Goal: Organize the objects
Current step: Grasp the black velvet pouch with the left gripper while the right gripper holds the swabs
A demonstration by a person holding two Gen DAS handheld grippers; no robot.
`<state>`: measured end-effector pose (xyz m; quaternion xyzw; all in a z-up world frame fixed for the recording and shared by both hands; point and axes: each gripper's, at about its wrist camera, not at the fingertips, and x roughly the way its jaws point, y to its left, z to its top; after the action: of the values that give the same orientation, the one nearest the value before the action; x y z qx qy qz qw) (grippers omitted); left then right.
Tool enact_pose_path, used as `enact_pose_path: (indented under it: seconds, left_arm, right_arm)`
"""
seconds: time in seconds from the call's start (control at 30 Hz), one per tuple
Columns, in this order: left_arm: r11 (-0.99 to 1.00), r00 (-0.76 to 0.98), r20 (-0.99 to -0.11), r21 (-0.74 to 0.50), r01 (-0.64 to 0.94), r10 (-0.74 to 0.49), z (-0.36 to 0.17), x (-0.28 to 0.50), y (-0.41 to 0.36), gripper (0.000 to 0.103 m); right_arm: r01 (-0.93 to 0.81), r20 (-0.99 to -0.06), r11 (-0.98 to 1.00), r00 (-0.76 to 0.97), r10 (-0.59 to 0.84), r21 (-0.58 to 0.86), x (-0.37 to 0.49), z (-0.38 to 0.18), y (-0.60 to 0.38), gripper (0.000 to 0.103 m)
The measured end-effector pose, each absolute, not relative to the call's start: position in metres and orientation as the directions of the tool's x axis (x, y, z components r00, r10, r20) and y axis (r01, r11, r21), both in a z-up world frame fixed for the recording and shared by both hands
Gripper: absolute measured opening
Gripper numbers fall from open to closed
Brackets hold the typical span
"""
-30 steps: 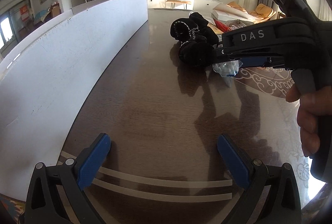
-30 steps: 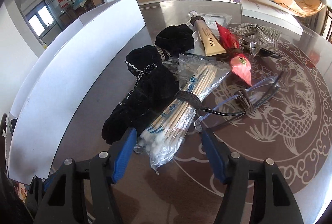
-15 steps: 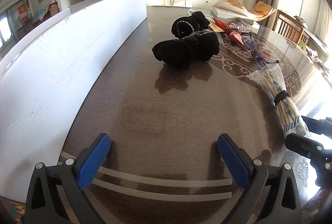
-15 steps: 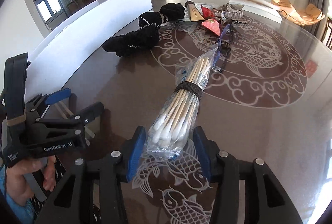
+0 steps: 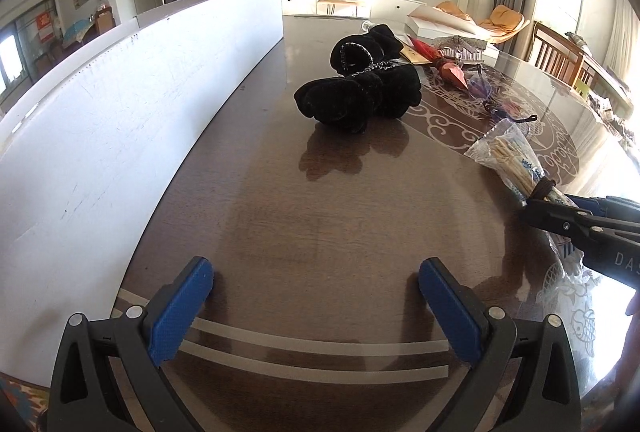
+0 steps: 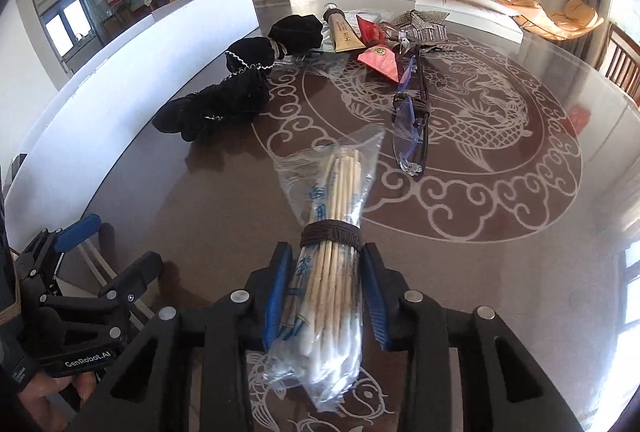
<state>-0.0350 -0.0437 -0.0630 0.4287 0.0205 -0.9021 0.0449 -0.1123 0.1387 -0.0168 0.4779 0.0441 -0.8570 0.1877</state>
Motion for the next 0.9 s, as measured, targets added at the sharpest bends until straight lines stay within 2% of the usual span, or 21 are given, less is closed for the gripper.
enact_pose_path:
  seconds: [0.27,0.4,0.53,0.7,0.8,0.87,0.9]
  left_arm:
    - [-0.995,-0.616,-0.785,0.001,0.096,-0.061,-0.063,-0.037,-0.042,0.103]
    - [-0.999,-0.598,-0.801,-0.036,0.032,0.010,-0.055,-0.048,-0.041,0.103]
    - [-0.999,-0.641,-0.768,0.042,-0.033,-0.011,-0.030,-0.080,-0.039,0.103]
    - [-0.979,-0.625,-0.780,0.157,-0.133,-0.040,-0.029,-0.141,-0.026,0.103]
    - [-0.971,-0.613,-0.790,0.152,-0.184,-0.007,-0.039,-0.161,-0.019,0.101]
    - [-0.970,-0.603,-0.796,0.109,-0.216,0.045,-0.044,-0.161,-0.017,0.050]
    - [-0.971,-0.591,-0.805,0.099,-0.217,0.050,-0.047,-0.158,-0.017,0.037]
  right_arm:
    - [0.445,-0.795,-0.895,-0.542,-0.273,0.004,-0.098,-0.023,0.159,0.032]
    - [0.473,-0.765,-0.881,-0.570,-0.299,-0.009,-0.095,-0.026,0.161,0.032]
    - [0.473,-0.760,-0.881,-0.561,-0.326,0.029,-0.097,-0.025,0.165,0.032]
    - [0.469,-0.758,-0.882,-0.564,-0.328,0.033,-0.097,-0.025,0.165,0.032]
    - [0.465,-0.755,-0.884,-0.561,-0.340,0.052,-0.098,-0.025,0.168,0.032]
    - [0.460,-0.752,-0.885,-0.558,-0.350,0.071,-0.099,-0.025,0.171,0.032]
    - [0.457,-0.750,-0.886,-0.556,-0.357,0.083,-0.100,-0.025,0.173,0.032]
